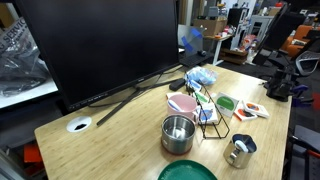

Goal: Move the green plate to the right of the black book rack

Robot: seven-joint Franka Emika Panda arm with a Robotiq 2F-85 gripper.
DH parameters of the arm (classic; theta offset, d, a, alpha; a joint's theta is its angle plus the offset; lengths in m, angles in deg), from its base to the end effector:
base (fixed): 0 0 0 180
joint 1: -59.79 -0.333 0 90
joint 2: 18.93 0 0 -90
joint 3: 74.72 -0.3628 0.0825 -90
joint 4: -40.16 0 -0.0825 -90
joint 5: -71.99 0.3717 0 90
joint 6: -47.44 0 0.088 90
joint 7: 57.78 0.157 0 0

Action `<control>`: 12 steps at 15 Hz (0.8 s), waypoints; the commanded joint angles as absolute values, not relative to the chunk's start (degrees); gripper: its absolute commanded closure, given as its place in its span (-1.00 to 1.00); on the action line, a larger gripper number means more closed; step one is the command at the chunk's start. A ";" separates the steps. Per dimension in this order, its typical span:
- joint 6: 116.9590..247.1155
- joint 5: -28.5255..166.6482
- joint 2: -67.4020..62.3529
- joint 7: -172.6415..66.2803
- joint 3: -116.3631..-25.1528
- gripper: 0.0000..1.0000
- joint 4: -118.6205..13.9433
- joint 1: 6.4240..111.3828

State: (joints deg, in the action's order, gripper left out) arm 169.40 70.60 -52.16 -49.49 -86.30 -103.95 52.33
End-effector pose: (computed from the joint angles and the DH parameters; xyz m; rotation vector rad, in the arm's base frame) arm 0.3442 0.1219 0.4850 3.0255 0.2675 0.3168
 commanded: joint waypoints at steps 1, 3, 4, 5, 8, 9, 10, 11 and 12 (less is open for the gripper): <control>175.60 72.75 -46.60 -53.93 -86.00 -1.00 -102.74 48.55; 180.28 75.56 -43.04 -57.46 -85.28 -1.00 -102.71 45.53; 182.27 77.44 -41.36 -59.90 -84.81 -1.00 -102.56 44.09; 183.67 79.39 -39.63 -62.54 -84.47 -1.00 -102.29 42.67; 184.30 79.62 -39.02 -62.30 -86.09 -1.00 -103.31 42.81; 184.57 80.24 -37.85 -63.65 -86.04 -1.00 -102.95 42.30; 184.62 80.36 -37.18 -64.27 -86.00 -1.00 -102.59 42.18; 184.62 80.37 -36.97 -64.59 -85.91 -1.00 -102.29 42.19; 184.62 80.38 -36.97 -64.78 -85.80 -1.00 -102.16 42.21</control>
State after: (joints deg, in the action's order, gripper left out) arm 184.74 80.25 -36.96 -64.71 -85.48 -102.24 41.89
